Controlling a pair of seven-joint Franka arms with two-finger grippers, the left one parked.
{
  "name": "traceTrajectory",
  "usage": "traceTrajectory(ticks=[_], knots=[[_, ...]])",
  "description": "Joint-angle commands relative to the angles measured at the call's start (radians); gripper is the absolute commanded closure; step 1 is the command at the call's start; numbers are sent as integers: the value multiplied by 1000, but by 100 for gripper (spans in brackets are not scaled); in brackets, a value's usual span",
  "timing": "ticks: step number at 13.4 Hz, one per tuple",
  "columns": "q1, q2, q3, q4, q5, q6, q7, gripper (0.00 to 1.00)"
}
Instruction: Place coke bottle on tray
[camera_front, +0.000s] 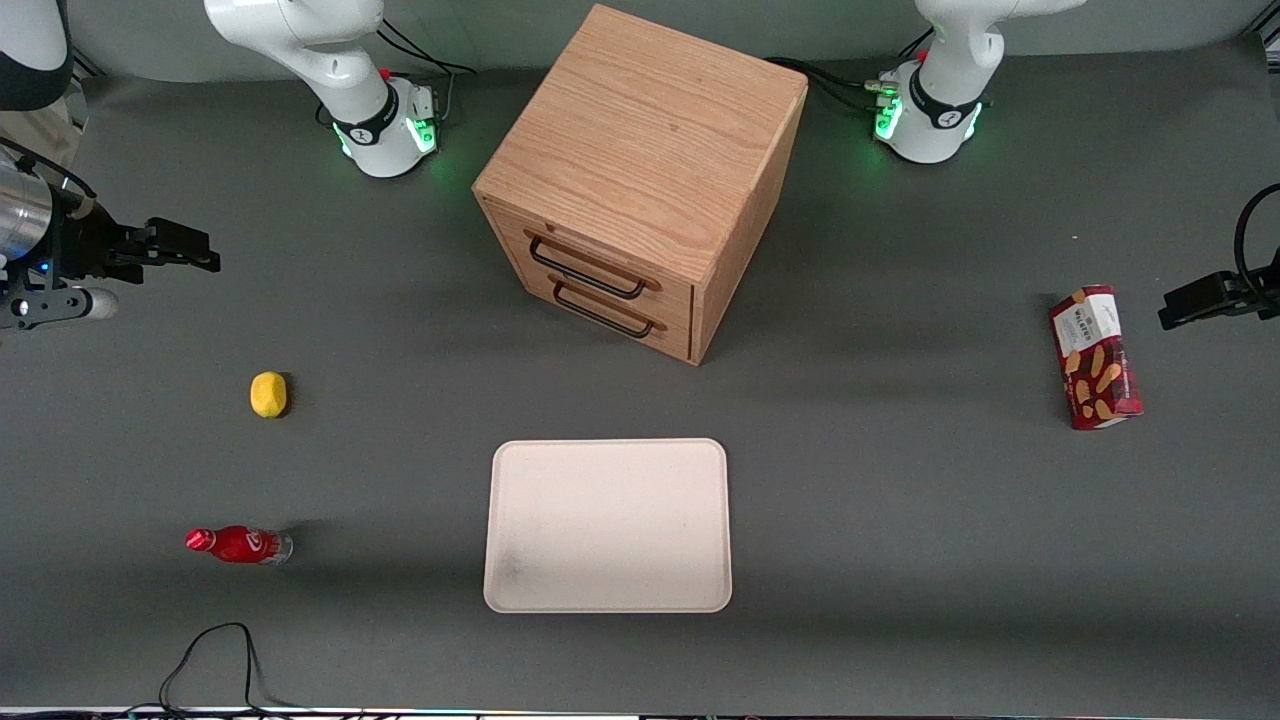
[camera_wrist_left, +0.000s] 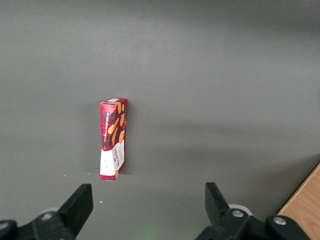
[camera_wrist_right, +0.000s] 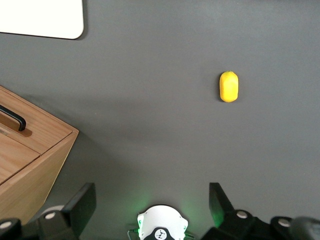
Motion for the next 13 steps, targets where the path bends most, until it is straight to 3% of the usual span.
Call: traceTrajectory(ticks=[1, 13], knots=[[11, 3, -13, 17, 15, -21, -22, 0], [12, 14, -14, 27, 16, -21, -33, 0]])
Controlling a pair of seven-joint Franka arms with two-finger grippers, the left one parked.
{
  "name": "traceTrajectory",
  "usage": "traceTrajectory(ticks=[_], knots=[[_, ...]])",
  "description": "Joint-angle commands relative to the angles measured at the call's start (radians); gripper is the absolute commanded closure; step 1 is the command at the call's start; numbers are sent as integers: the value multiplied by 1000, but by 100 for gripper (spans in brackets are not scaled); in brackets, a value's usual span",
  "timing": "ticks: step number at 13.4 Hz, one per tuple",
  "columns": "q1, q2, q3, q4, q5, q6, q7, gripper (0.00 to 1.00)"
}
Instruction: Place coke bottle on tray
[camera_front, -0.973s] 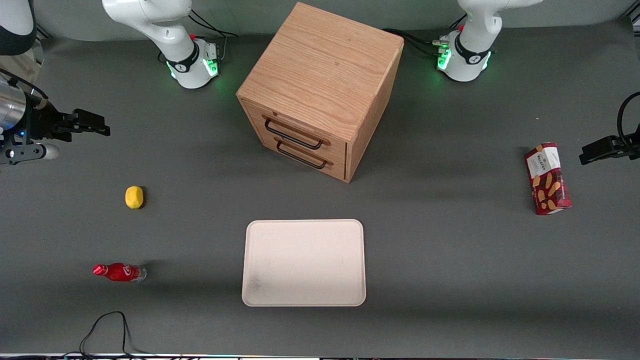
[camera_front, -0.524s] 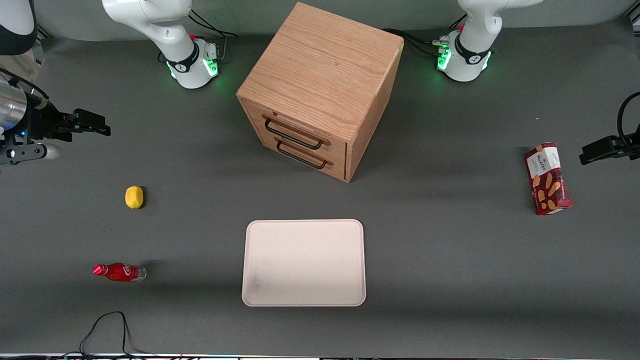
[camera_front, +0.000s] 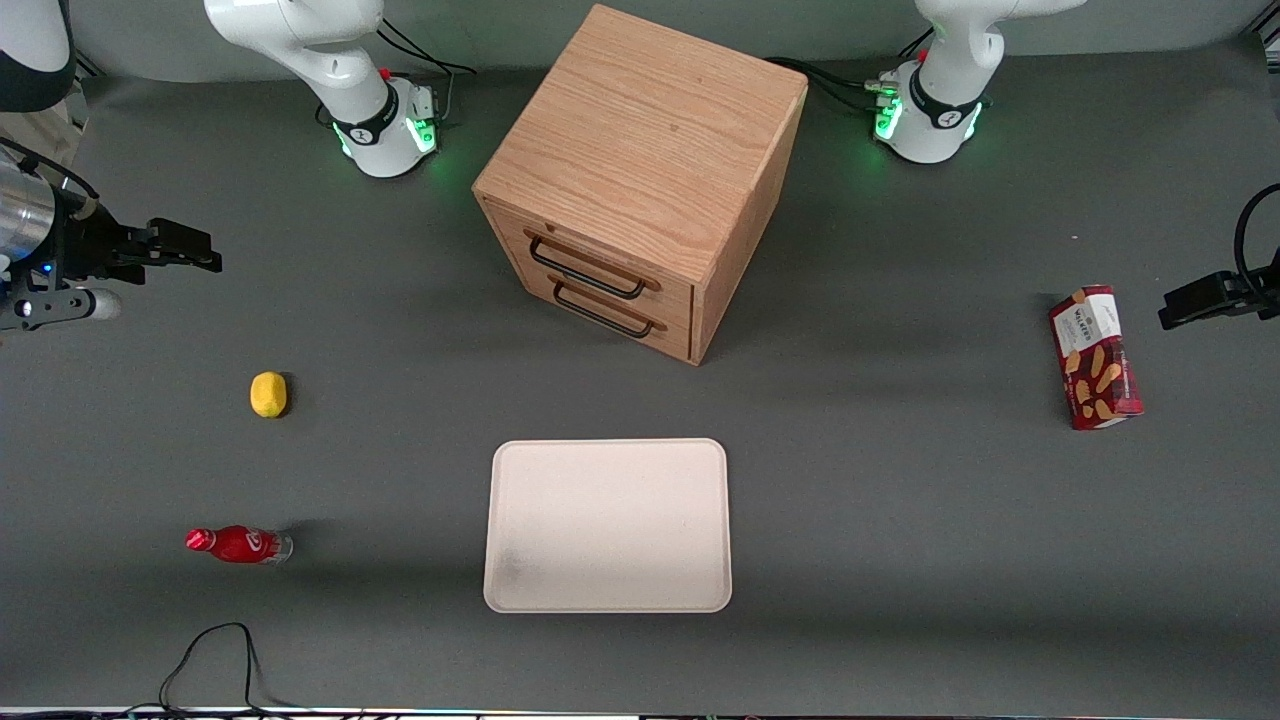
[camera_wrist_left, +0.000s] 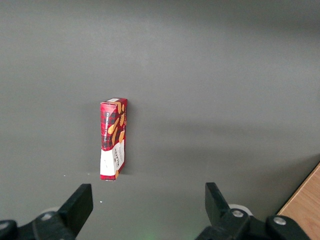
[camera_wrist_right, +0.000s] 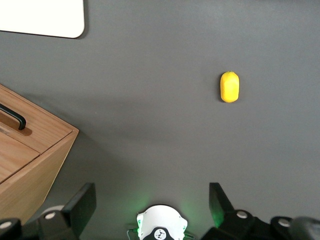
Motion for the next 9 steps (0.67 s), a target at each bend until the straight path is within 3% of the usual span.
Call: traceTrajectory(ticks=[1, 9], knots=[[13, 10, -12, 26, 12, -20, -18, 0], [12, -9, -15, 19, -48, -22, -14, 0]])
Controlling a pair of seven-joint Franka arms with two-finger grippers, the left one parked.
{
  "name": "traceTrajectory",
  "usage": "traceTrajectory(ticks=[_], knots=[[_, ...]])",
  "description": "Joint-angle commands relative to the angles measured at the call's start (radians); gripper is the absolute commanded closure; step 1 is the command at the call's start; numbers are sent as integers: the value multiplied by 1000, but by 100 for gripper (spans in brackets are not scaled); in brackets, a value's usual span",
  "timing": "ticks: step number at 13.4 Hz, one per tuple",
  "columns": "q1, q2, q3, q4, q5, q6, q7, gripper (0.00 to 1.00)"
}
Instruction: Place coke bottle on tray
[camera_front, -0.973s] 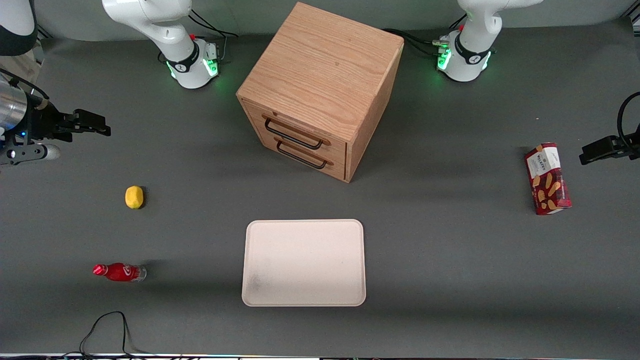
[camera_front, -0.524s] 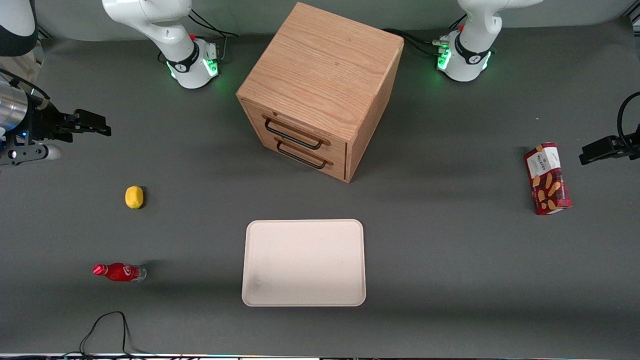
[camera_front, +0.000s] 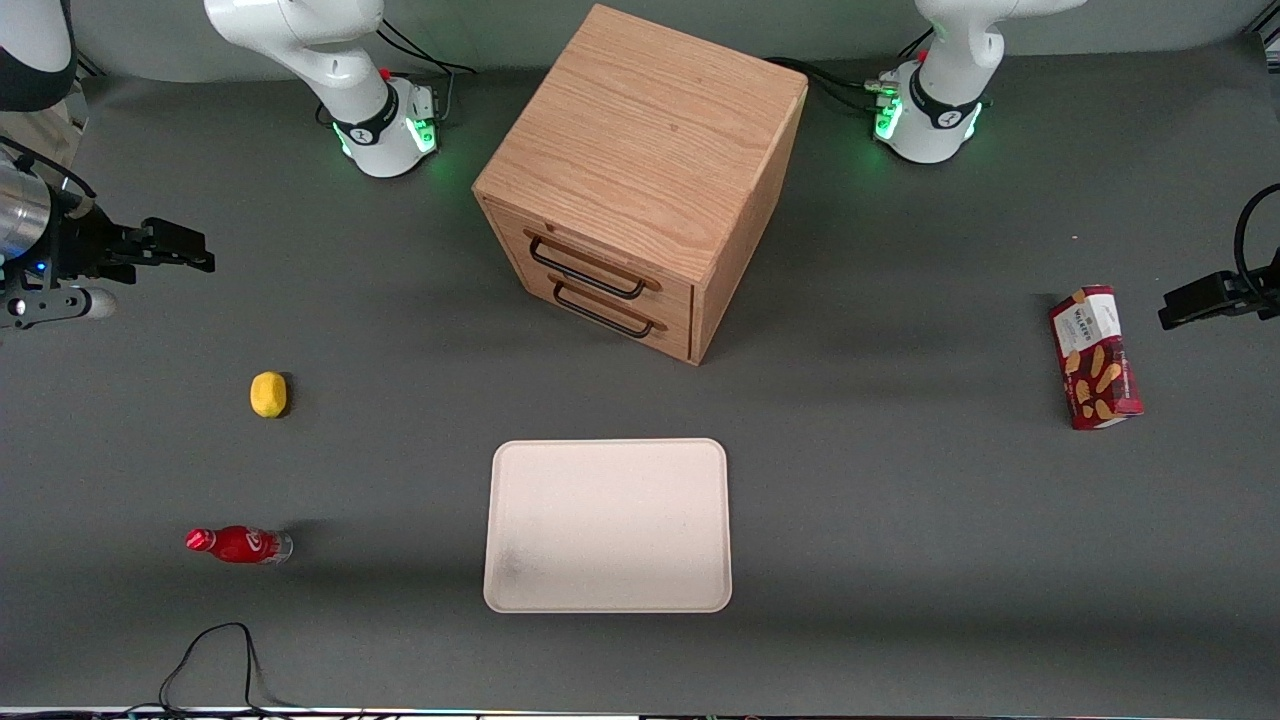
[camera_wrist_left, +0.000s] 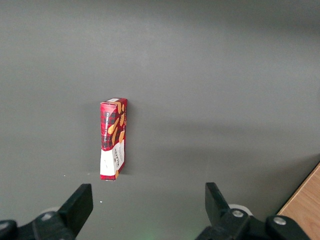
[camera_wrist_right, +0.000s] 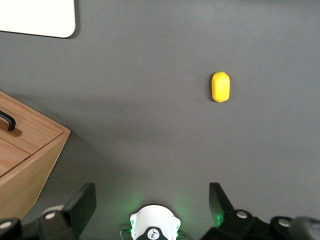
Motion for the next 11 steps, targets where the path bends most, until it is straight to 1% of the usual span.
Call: traceTrajectory(ticks=[1, 3, 5, 8, 11], knots=[[5, -1, -13, 19, -16, -21, -14, 0], [-2, 12, -16, 41, -16, -21, -12, 0], [-21, 64, -16, 105, -16, -21, -17, 0], [-44, 200, -17, 232, -16, -21, -22, 0], [-93, 353, -16, 387, -14, -21, -28, 0]])
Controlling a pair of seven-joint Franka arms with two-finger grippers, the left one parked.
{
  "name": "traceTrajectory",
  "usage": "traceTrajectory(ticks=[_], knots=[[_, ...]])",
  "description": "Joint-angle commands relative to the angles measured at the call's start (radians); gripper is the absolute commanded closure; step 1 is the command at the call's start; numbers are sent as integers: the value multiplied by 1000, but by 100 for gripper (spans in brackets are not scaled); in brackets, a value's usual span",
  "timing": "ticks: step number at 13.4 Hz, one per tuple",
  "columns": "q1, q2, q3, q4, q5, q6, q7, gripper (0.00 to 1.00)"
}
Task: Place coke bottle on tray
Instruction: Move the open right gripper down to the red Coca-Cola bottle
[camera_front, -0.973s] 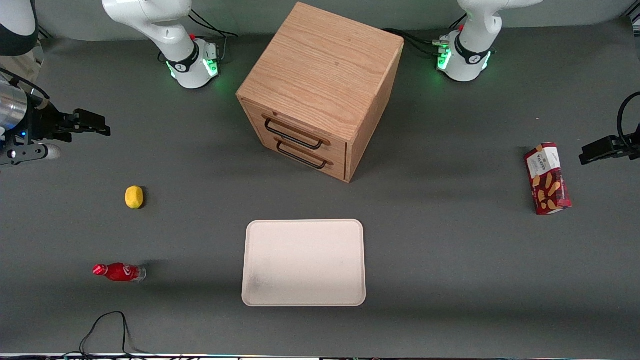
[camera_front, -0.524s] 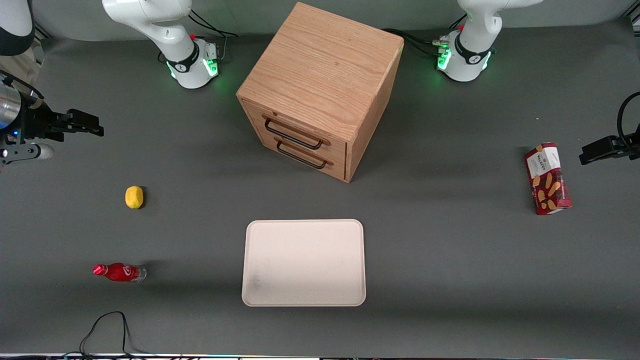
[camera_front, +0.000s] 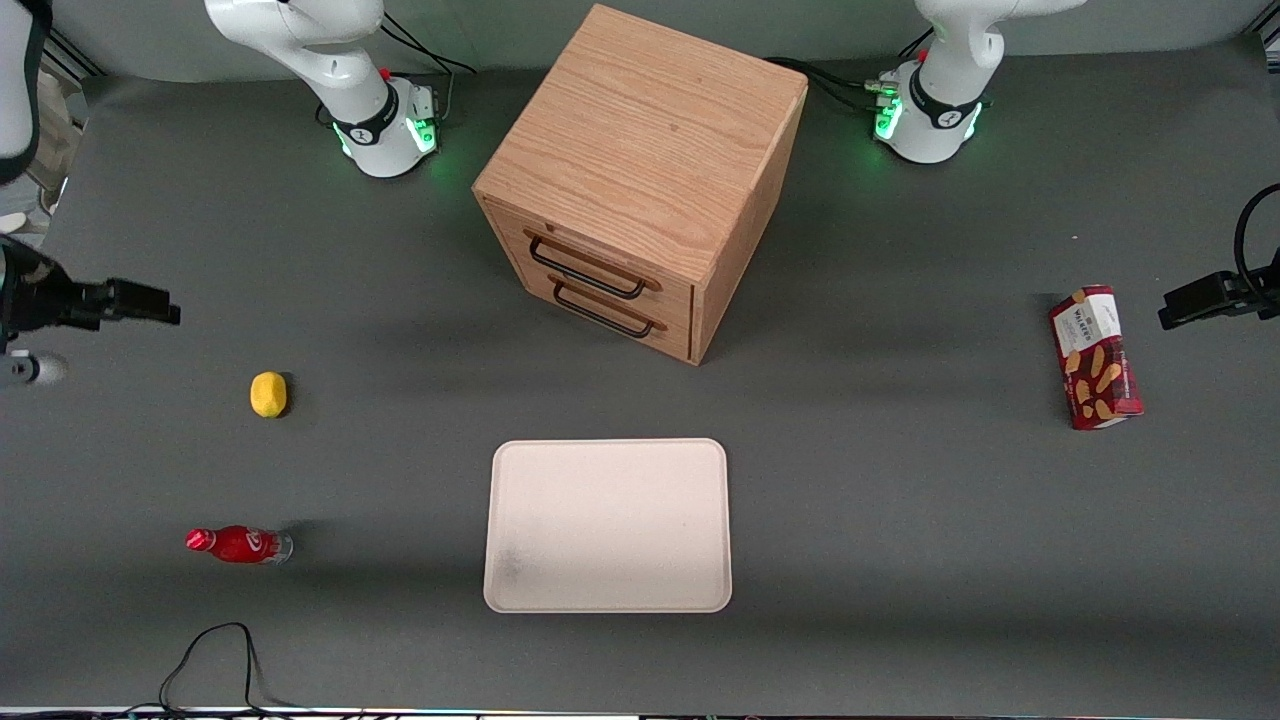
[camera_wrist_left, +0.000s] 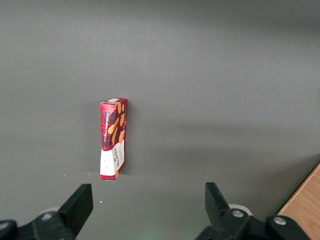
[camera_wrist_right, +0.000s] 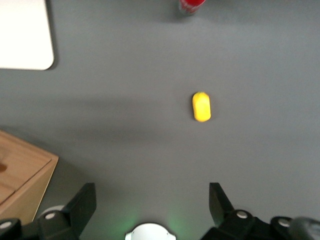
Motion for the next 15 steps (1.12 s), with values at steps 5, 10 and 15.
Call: traceTrajectory(ticks=[5, 10, 15], knots=[[-100, 374, -2, 412, -8, -18, -132, 0], [-100, 471, 1, 442, -10, 81, -155, 0], [-99, 569, 5, 442, -9, 271, -153, 0]])
